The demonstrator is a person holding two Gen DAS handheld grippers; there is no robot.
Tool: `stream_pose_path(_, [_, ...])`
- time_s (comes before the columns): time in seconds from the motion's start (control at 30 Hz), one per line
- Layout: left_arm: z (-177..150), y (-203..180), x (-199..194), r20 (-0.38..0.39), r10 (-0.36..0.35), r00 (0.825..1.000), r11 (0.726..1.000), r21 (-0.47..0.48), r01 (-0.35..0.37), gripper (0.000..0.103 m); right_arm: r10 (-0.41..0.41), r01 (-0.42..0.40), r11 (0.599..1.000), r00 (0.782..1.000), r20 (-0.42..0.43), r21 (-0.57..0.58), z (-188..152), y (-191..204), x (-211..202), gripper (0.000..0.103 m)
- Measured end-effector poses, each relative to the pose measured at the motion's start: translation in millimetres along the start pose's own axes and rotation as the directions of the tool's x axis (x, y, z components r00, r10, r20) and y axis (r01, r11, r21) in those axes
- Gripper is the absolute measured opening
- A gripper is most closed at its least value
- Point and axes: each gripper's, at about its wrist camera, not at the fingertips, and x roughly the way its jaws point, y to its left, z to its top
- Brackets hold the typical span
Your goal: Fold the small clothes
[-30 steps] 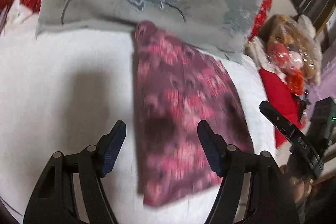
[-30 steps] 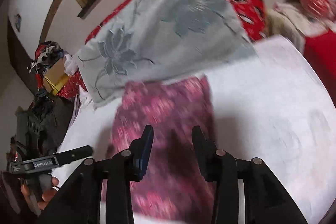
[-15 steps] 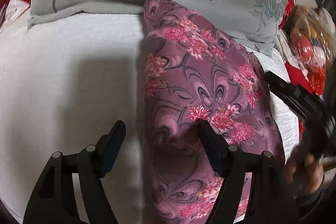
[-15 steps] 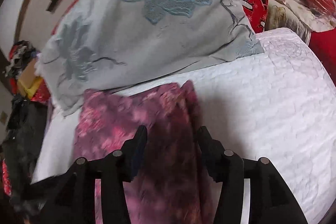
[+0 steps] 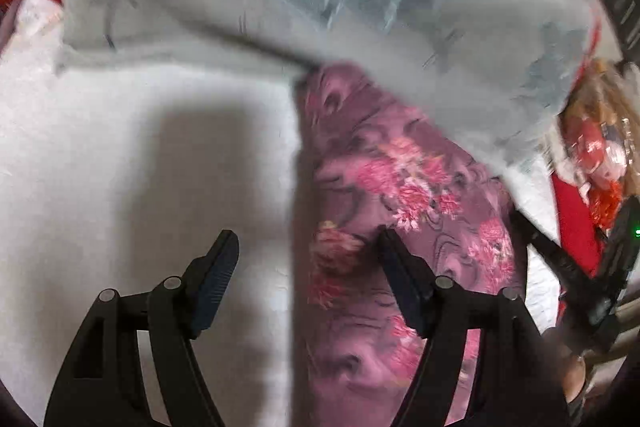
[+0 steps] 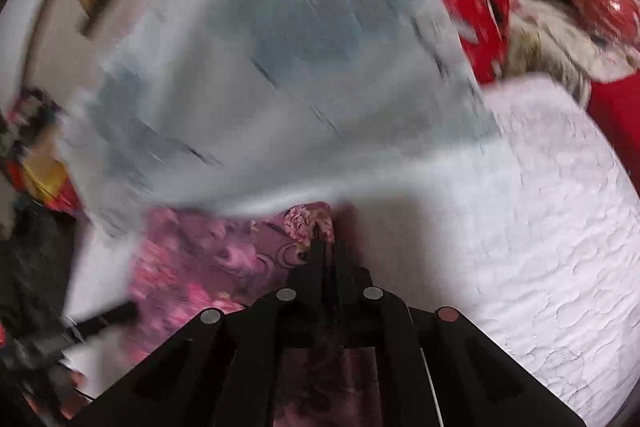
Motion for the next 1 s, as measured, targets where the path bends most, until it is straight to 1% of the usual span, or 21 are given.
stream_pose_path(0.03, [1, 3, 8, -0.026, -0.007, 1.000, 1.000, -0.004, 0.007, 0.076, 0.016, -0.017, 0.999, 1.000, 0.005, 0.032, -1, -6, 1, 0.005])
stream_pose_path(0.07, [1, 5, 6, -0.016, -0.016, 1.000, 1.000, -0.003, 0.016, 0.076, 0.047, -0.049, 0.997, 0.999, 0.028, 0.064, 0, -11, -6, 0.006])
stream_pose_path(0.1, [2, 5, 2, -0.008, -0.024, 1.000, 1.000, 0.000, 0.024, 0.076, 0.069, -0.073, 0.994, 0.997, 0.046, 0.085, 2, -15, -13, 0.013])
stream_pose_path(0.17, [2, 10, -11, 0.018, -0.067, 0.998, 0.997, -0.030, 0.068, 0.075, 0.116, -0.126, 0.985, 0.989, 0.091, 0.115, 5, -22, -27, 0.015])
stream_pose_path(0.2, [3, 13, -15, 0.031, -0.097, 0.995, 0.994, -0.048, 0.098, 0.075, 0.136, -0.147, 0.982, 0.986, 0.096, 0.120, 7, -24, -29, 0.023])
stream_pose_path(0.23, [4, 14, -18, 0.041, -0.131, 0.991, 0.989, -0.068, 0.134, 0.075, 0.148, -0.158, 0.980, 0.985, 0.089, 0.123, 11, -24, -28, 0.043])
stream_pose_path(0.3, [8, 10, -15, 0.027, -0.146, 0.989, 0.986, -0.074, 0.147, 0.075, 0.133, -0.142, 0.982, 0.988, 0.081, 0.121, 13, -23, -23, 0.052])
stream_pose_path(0.37, [12, 4, -6, 0.006, -0.129, 0.992, 0.990, -0.061, 0.129, 0.075, 0.142, -0.141, 0.984, 0.990, 0.004, 0.109, 15, -17, -3, 0.056])
stream_pose_path(0.4, [10, 0, 2, -0.017, -0.119, 0.993, 0.991, -0.060, 0.118, 0.075, 0.119, -0.115, 0.988, 0.992, -0.037, 0.102, 15, -14, 7, 0.055])
stream_pose_path(0.47, [12, 0, 11, -0.043, -0.126, 0.991, 0.989, -0.078, 0.123, 0.075, 0.126, -0.127, 0.991, 0.992, 0.020, 0.045, 15, -4, -1, 0.023])
stream_pose_path(0.5, [14, 2, 11, -0.021, -0.137, 0.990, 0.986, -0.096, 0.134, 0.075, 0.133, -0.134, 0.991, 0.989, 0.056, 0.020, 16, -1, -8, 0.011])
stream_pose_path(0.53, [15, 5, 10, 0.002, -0.133, 0.991, 0.985, -0.107, 0.133, 0.075, 0.119, -0.120, 0.993, 0.988, 0.102, 0.004, 19, 0, -15, 0.006])
stream_pose_path(0.6, [15, 11, 14, 0.020, -0.109, 0.994, 0.986, -0.125, 0.111, 0.076, 0.081, -0.084, 0.996, 0.994, 0.078, 0.033, 22, -9, -7, 0.006])
stream_pose_path(0.67, [17, 6, 21, 0.013, -0.071, 0.997, 0.994, -0.082, 0.072, 0.077, 0.046, -0.045, 0.997, 0.999, -0.023, 0.066, 21, -21, 14, 0.006])
stream_pose_path(0.7, [17, 1, 18, 0.014, -0.047, 0.999, 0.998, -0.047, 0.048, 0.077, 0.046, -0.046, 0.996, 0.999, 0.002, 0.079, 22, -23, 7, 0.008])
stream_pose_path(0.73, [16, -4, 14, 0.015, -0.033, 0.999, 0.999, -0.020, 0.033, 0.077, 0.034, -0.036, 0.997, 0.999, 0.026, 0.070, 23, -21, -3, 0.018])
stream_pose_path(0.77, [13, -6, 4, 0.023, -0.024, 0.999, 1.000, 0.016, 0.024, 0.077, 0.035, -0.037, 0.998, 0.999, 0.041, 0.047, 22, -19, -13, 0.018])
stream_pose_path(0.8, [12, -7, -2, 0.034, -0.027, 0.999, 0.999, 0.031, 0.026, 0.076, 0.067, -0.068, 0.998, 0.996, 0.054, 0.011, 18, -16, -24, 0.018])
stream_pose_path(0.87, [-5, -2, -28, 0.075, -0.073, 0.995, 0.996, 0.059, 0.068, 0.076, 0.168, -0.163, 0.984, 0.983, 0.072, -0.075, 4, -8, -47, 0.018])
stream_pose_path(0.93, [-29, 2, -47, 0.102, -0.078, 0.992, 0.994, 0.081, 0.069, 0.076, 0.213, -0.202, 0.969, 0.974, 0.072, -0.141, -15, -2, -63, 0.026])
stream_pose_path(1.0, [-55, 4, -56, 0.128, -0.095, 0.987, 0.993, 0.087, 0.084, 0.077, 0.240, -0.229, 0.960, 0.969, 0.051, -0.162, -36, -3, -63, 0.033])
